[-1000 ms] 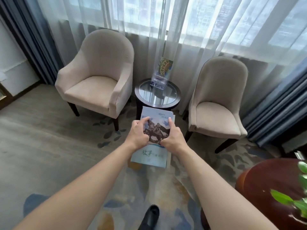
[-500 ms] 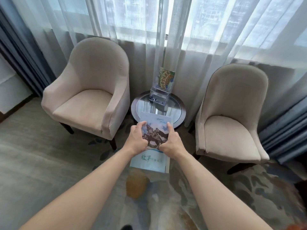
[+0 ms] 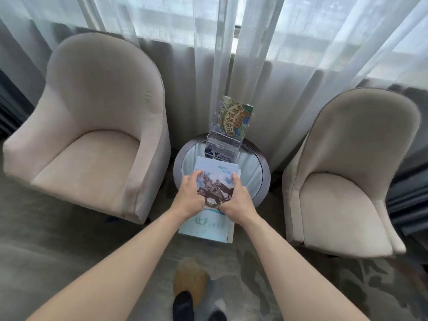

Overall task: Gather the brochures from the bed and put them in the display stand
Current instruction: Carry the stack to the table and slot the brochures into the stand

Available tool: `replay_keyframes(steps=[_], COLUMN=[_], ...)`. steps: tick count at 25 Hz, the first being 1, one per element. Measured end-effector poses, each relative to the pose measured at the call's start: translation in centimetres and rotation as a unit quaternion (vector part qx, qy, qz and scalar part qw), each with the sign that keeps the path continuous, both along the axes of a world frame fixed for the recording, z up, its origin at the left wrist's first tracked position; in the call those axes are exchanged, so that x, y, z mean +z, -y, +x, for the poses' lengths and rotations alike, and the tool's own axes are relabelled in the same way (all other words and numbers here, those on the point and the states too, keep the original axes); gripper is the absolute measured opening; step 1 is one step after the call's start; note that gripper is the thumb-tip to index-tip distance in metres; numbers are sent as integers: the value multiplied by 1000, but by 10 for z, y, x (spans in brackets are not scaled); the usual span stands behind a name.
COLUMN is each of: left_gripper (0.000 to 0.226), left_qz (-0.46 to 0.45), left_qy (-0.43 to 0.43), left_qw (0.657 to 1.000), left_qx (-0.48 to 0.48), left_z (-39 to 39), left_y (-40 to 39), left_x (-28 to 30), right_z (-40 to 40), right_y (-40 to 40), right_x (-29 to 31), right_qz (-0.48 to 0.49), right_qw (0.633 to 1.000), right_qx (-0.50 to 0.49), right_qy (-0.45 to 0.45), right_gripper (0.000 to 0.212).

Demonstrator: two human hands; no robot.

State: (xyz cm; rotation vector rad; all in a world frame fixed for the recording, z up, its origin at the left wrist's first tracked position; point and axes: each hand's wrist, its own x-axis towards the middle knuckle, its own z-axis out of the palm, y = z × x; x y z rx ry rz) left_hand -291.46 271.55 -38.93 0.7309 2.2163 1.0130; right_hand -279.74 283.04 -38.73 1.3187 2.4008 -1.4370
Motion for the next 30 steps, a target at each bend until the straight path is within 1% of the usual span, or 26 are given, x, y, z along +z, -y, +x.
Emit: replay_keyframes(steps=[5,11,22,25,28,30], left_gripper=[84,79,76,75,74,73], left_qz=[-27,-65,-129,-145,-151,-179], left_qy=[-1,35,78,60,19,-24], left_qw=[999,997,988,987,985,977], left_qx=[-17,1,-20,-38,-84,-115], left_z=[-55,-97,-132,-138,-135,-132], left_y=[-61,-113,-141,-142,-144,-144], left_x=[-24,-80,-209,-235,-248,-251], right_z=[-54,-96,-126,-135,-135,-136], right_y=[-62,-116,-129,-126,-123,-122], right_x=[-33,-90,-216,-239,-246,-244], right_qz=[-19,-50,-118,-101,-78,-47], right_qw=[1000,998,988,988,986,985], right_qx=[-12,2,-36,-36,-42,-43], right_qy=[7,29,89,108,139,162], right_gripper=[110,108,109,106,102,94])
